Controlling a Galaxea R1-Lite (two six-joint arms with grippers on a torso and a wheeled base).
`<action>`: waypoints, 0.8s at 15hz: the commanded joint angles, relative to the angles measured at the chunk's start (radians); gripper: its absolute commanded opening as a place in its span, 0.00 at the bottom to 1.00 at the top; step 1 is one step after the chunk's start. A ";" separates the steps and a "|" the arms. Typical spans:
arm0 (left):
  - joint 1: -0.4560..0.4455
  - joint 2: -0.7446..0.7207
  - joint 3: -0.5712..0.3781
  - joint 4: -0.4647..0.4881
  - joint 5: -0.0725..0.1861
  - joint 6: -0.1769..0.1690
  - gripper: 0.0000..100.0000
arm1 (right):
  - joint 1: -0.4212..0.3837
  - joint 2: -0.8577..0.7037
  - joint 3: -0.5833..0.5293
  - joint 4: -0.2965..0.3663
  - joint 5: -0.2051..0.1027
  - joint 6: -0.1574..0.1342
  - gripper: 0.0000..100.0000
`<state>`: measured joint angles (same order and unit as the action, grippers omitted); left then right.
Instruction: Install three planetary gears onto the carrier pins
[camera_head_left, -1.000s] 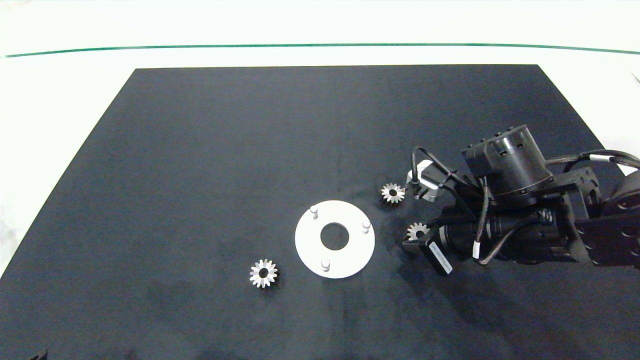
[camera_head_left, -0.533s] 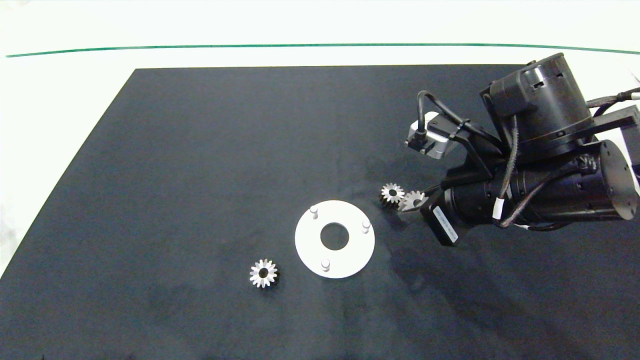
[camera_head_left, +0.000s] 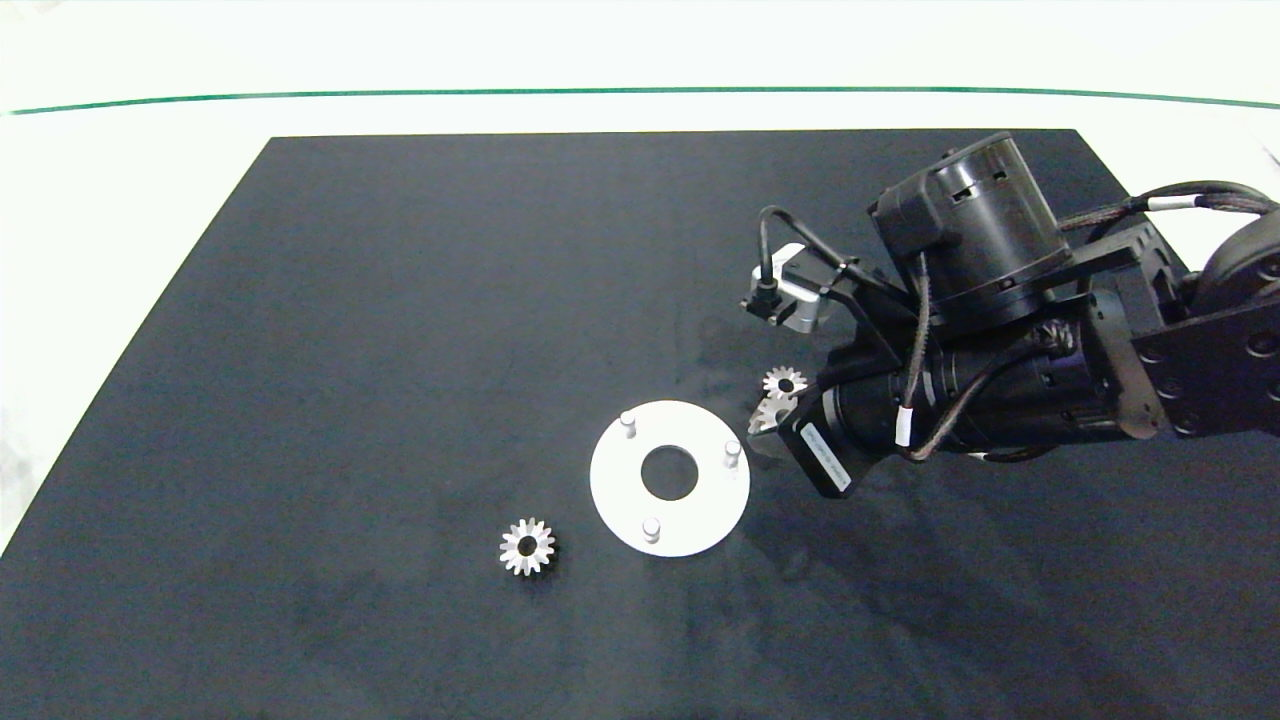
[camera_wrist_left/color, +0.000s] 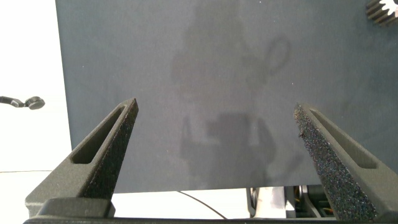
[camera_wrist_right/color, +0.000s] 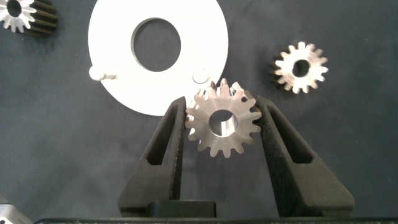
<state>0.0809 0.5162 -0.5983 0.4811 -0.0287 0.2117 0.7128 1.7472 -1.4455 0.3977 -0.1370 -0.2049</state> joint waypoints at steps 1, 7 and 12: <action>0.000 0.001 0.000 0.002 0.000 0.002 1.00 | 0.004 0.038 -0.016 0.001 -0.001 0.001 0.22; 0.000 -0.010 0.000 0.002 0.000 0.002 1.00 | 0.014 0.077 -0.039 0.000 -0.001 0.019 0.22; 0.000 -0.018 0.000 0.002 0.000 0.009 1.00 | 0.013 0.092 -0.047 -0.003 -0.001 0.019 0.22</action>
<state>0.0809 0.5021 -0.5983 0.4806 -0.0287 0.2194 0.7253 1.8334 -1.4902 0.3930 -0.1370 -0.1832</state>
